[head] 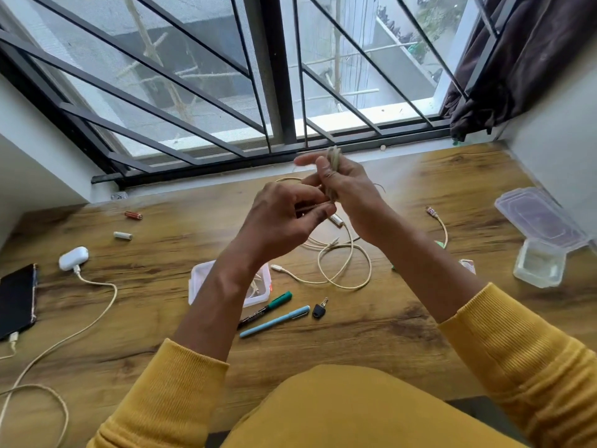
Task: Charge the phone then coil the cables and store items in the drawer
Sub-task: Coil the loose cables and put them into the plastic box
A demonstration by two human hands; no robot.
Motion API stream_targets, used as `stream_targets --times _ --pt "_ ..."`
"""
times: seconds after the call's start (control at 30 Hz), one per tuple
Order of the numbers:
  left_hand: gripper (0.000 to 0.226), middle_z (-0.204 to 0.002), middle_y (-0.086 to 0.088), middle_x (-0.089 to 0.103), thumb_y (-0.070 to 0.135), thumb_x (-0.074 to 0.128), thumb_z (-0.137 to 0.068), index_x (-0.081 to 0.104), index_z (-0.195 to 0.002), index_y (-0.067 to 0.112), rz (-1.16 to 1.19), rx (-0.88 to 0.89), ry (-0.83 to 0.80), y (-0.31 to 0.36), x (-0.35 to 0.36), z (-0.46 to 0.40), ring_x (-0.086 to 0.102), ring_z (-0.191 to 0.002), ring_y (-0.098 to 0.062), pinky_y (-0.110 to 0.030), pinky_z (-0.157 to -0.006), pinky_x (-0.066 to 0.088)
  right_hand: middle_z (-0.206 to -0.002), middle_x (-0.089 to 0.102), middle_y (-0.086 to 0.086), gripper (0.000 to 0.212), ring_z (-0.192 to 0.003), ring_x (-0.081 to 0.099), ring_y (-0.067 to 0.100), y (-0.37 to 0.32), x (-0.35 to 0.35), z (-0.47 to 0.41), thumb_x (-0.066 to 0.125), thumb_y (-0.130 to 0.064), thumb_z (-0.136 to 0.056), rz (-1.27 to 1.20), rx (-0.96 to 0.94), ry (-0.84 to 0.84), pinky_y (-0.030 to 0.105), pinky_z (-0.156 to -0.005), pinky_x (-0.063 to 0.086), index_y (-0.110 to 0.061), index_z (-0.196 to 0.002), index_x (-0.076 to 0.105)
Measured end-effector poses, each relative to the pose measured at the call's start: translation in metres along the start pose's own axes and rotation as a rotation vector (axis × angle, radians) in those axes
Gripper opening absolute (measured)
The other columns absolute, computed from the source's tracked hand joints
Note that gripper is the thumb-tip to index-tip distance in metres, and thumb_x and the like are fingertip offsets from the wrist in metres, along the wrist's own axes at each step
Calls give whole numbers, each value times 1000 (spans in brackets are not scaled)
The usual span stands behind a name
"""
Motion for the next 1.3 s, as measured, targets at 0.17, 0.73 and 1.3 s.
stream_targets --times 0.17,0.73,1.3 --pt "15 -63 20 67 26 78 -97 81 -89 14 107 14 -128 5 -16 -4 64 -57 0 -16 -55 47 -64 54 21 44 -54 48 36 10 6 8 39 -30 -114 200 14 -182 44 -46 44 0 -89 60" --pt "13 -97 9 77 18 83 -91 81 -101 25 212 -141 79 -38 -20 0 72 -88 -19 -32 -71 60 -59 33 10 118 -50 23 23 11 3 16 -10 -74 -99 90 349 -522 35 -56 33 16 -105 66" --pt "43 -82 -12 49 41 34 -111 50 -91 7 486 -162 212 -16 21 5 46 -76 -34 -62 -72 44 -42 18 1 96 -36 15 17 -5 11 16 5 -73 -104 -611 324 -713 36 -52 21 1 -77 61"
Point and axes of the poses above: each hand's wrist, its own z-axis away from the middle knuckle, its own x-axis out of the palm, y = z × x, the point moved 3 cm from there along -z, towards the middle knuckle
